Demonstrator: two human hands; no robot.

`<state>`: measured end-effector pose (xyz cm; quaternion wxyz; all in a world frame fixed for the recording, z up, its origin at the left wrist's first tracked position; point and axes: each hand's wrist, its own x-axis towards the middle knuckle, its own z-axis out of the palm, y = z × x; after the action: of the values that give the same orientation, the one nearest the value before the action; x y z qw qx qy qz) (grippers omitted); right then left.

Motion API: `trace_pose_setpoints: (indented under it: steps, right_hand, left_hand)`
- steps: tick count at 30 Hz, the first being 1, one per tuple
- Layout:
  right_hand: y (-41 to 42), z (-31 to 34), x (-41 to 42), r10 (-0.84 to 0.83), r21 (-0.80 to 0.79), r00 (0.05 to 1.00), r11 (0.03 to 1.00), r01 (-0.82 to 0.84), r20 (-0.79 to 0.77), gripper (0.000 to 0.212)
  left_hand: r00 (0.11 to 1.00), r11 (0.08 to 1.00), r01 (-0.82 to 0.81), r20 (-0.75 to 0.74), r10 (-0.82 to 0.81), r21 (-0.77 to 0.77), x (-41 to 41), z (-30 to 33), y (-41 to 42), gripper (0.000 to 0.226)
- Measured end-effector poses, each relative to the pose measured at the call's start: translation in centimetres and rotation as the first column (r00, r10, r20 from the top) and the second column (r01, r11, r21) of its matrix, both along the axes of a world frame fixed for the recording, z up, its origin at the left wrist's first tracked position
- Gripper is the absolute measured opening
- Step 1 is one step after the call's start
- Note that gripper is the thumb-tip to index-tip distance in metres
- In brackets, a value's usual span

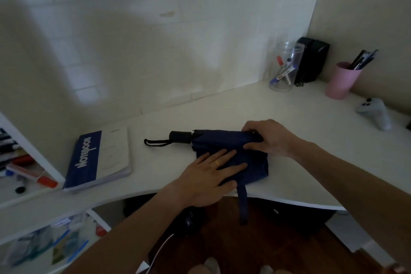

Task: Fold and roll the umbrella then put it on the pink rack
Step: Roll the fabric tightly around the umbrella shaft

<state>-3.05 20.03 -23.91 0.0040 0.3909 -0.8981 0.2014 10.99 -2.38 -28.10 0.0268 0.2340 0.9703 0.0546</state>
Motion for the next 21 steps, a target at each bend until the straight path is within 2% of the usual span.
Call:
trace_pose_setpoints:
  steps: [5,7,8,9,10,11,12,14,15,18,21]
  right_hand:
    - [0.4,-0.9,1.2,0.064,-0.045,0.969,0.996,-0.077,-0.239,0.026]
    - [0.5,-1.2,1.9,0.102,-0.04,0.943,0.992,-0.121,-0.318,0.024]
    - [0.6,-1.4,2.1,0.12,-0.027,0.925,0.99,-0.139,-0.361,0.024]
    - [0.6,-1.6,2.4,0.133,-0.018,0.908,0.988,-0.152,-0.397,0.024]
    - [0.6,-1.9,2.6,0.14,-0.019,0.897,0.987,-0.162,-0.42,0.023]
    - [0.6,-2.1,2.7,0.139,-0.025,0.892,0.986,-0.166,-0.43,0.023]
    - [0.6,-2.1,2.7,0.134,-0.035,0.896,0.986,-0.164,-0.424,0.023]
    - [0.7,-2.1,2.6,0.129,-0.058,0.921,0.985,-0.16,-0.367,0.026]
    - [0.8,-2.0,2.5,0.129,-0.073,0.94,0.984,-0.16,-0.316,0.028]
    - [1.3,-1.2,2.4,0.076,-0.164,0.996,0.983,-0.084,-0.055,0.03]
    - [1.9,0.0,2.1,0.062,-0.271,0.955,0.962,0.021,0.291,0.02]
  left_hand:
    - [0.997,1.0,0.026,0.072,-0.025,-0.013,1.5,0.8,-0.4,0.051]
    - [0.998,0.996,0.006,0.068,-0.012,0.094,1.9,1.9,-1.0,0.049]
    - [1.0,0.982,-0.014,-0.022,0.018,0.186,1.8,2.6,-1.4,0.047]
    - [0.982,0.961,-0.03,-0.172,0.08,0.274,1.2,3.3,-1.8,0.041]
    - [0.939,0.944,-0.059,-0.303,0.163,0.324,0.4,3.7,-2.5,0.037]
    - [0.9,0.933,-0.104,-0.366,0.235,0.344,-0.6,4.1,-3.2,0.039]
    - [0.898,0.933,-0.158,-0.345,0.273,0.325,-1.6,4.4,-3.8,0.049]
    - [0.949,0.947,-0.232,-0.161,0.271,0.224,-3.0,4.4,-4.7,0.064]
    - [0.959,0.949,-0.244,-0.092,0.266,0.202,-3.4,4.1,-4.9,0.061]
    - [0.959,0.941,-0.212,-0.13,0.252,0.263,-3.8,3.0,-5.3,0.049]
    - [0.943,0.92,-0.181,-0.204,0.262,0.349,-3.6,2.3,-5.5,0.042]
